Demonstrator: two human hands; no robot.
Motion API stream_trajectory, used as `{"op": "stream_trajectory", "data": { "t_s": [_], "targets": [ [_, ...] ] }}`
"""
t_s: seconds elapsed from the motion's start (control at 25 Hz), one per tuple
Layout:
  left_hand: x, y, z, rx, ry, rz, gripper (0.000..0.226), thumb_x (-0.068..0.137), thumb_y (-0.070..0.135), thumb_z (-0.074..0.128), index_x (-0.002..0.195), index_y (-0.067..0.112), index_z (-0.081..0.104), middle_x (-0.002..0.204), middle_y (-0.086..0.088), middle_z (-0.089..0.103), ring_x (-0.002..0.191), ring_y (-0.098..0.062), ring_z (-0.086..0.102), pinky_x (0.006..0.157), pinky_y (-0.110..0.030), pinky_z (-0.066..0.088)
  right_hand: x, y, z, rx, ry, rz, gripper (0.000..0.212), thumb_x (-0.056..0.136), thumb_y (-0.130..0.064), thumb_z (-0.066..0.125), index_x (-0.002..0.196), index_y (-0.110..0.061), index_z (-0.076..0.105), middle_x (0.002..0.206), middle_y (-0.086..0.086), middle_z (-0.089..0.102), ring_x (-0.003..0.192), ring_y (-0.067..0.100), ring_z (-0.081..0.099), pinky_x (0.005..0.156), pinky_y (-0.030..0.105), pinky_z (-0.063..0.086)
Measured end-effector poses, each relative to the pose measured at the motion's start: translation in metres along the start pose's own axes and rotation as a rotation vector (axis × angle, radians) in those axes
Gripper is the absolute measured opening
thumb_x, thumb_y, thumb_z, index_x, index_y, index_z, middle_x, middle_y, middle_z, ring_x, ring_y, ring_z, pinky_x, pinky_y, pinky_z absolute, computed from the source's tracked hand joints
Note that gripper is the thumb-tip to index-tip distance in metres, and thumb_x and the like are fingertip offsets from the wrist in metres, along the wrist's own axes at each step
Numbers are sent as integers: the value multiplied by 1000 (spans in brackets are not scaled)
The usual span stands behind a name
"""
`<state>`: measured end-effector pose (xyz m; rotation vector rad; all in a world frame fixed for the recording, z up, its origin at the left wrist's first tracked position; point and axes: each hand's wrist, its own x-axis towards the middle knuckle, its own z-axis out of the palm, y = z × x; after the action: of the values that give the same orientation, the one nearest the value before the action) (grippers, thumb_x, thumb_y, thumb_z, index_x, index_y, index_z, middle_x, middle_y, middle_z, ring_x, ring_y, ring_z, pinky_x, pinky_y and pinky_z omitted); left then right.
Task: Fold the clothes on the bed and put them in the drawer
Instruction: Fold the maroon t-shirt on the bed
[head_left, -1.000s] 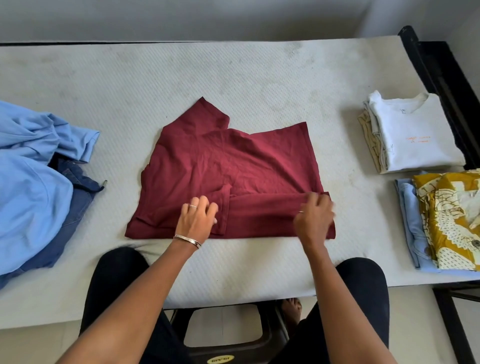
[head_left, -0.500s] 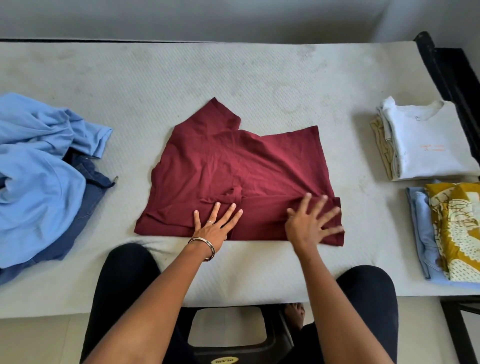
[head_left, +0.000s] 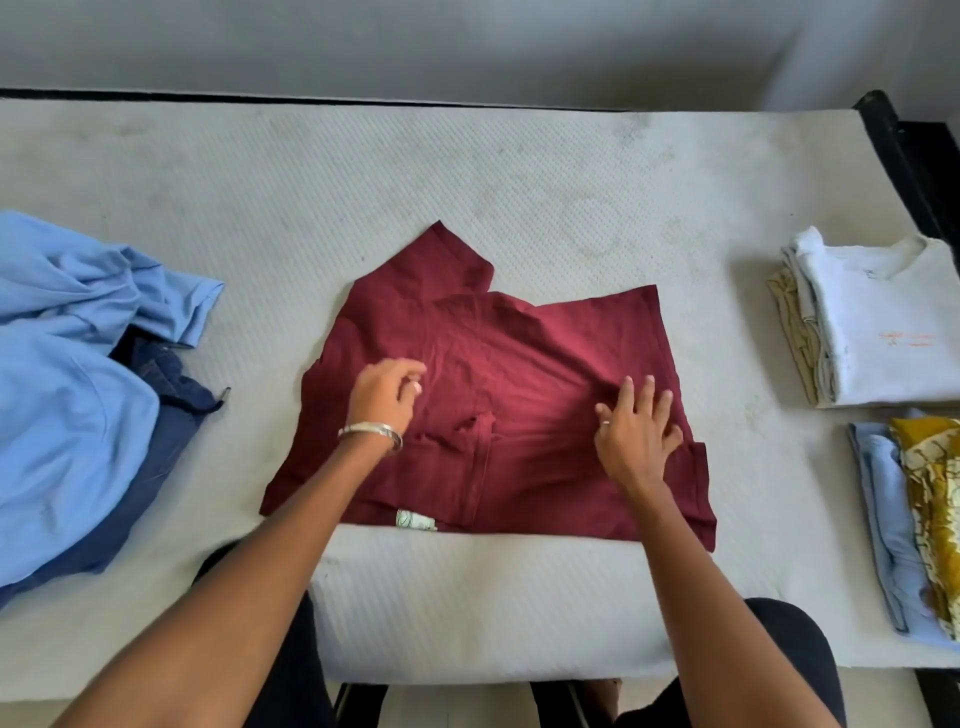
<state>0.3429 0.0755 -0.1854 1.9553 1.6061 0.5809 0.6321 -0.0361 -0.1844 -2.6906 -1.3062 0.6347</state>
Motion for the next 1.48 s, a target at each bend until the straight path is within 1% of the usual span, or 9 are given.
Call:
{"op": "stream_trajectory", "data": {
  "t_s": [0.16, 0.36, 0.6, 0.76, 0.88, 1.0, 1.16, 1.36, 1.48],
  "targets": [
    [105, 3, 0, 259, -78, -223, 52, 89, 22, 64, 136, 8, 48, 141, -18, 43, 128, -38, 42, 106, -46, 35, 75, -35, -31, 67, 69, -311, 62, 88, 5, 50, 148, -2, 35, 151, 20, 38, 136, 41, 37, 107, 53, 35],
    [156, -6, 10, 459, -201, -345, 79, 91, 35, 60, 152, 18, 13, 155, -17, 19, 143, -34, 21, 112, -56, 18, 135, -55, -30, -209, -54, -524, 72, 84, 6, 55, 150, -12, 33, 154, 10, 36, 144, 30, 29, 117, 50, 22],
    [174, -28, 3, 82, -6, -471, 57, 82, 35, 72, 133, 16, 54, 129, -12, 59, 121, -32, 52, 105, -38, 37, 174, -62, -43, -436, -54, -465, 22, 95, -27, 58, 111, -12, 59, 115, 7, 62, 125, 30, 42, 117, 59, 1],
    [171, -33, -5, -182, 186, -608, 40, 81, 33, 73, 114, 11, 68, 108, -11, 69, 104, -28, 62, 91, -30, 46, 190, -47, -65, -528, -24, -301, 45, 97, -50, 49, 91, -10, 68, 110, 11, 58, 125, 30, 40, 115, 60, 5],
    [168, -25, -6, -301, 223, -586, 23, 80, 34, 73, 91, 14, 71, 80, 0, 62, 79, -19, 57, 72, -25, 41, 184, -38, -77, -425, -35, -315, 46, 90, -57, 58, 73, -15, 59, 85, -1, 59, 111, 19, 44, 110, 61, 7],
    [162, -21, -18, -377, 238, -535, 13, 79, 31, 73, 85, 20, 70, 78, 4, 61, 74, -13, 55, 71, -24, 43, 168, -27, -87, -366, 65, -374, 26, 86, -34, 72, 79, -15, 56, 79, -4, 62, 105, 20, 49, 107, 59, 13],
    [126, -17, -33, -560, 275, -481, 10, 77, 20, 70, 73, 29, 66, 77, 4, 65, 75, -12, 59, 78, -33, 52, 123, -12, -79, -219, 328, -303, 13, 81, -6, 66, 80, -17, 59, 78, 1, 60, 102, 25, 50, 100, 57, 20],
    [28, 2, -50, -611, 272, -350, 15, 77, 6, 62, 72, 21, 60, 68, 1, 58, 60, -2, 52, 59, -18, 44, 33, 21, -56, -45, 444, -105, 22, 77, 3, 58, 83, -15, 68, 98, 5, 61, 109, 27, 42, 97, 51, 19],
    [-34, -7, -55, -542, 223, -366, 14, 69, 17, 59, 82, 13, 63, 72, -10, 63, 65, -16, 55, 63, -29, 46, -13, 45, -47, 26, 425, -38, 20, 75, 6, 61, 78, -13, 69, 97, 7, 60, 106, 27, 41, 93, 52, 25]
  ]
}}
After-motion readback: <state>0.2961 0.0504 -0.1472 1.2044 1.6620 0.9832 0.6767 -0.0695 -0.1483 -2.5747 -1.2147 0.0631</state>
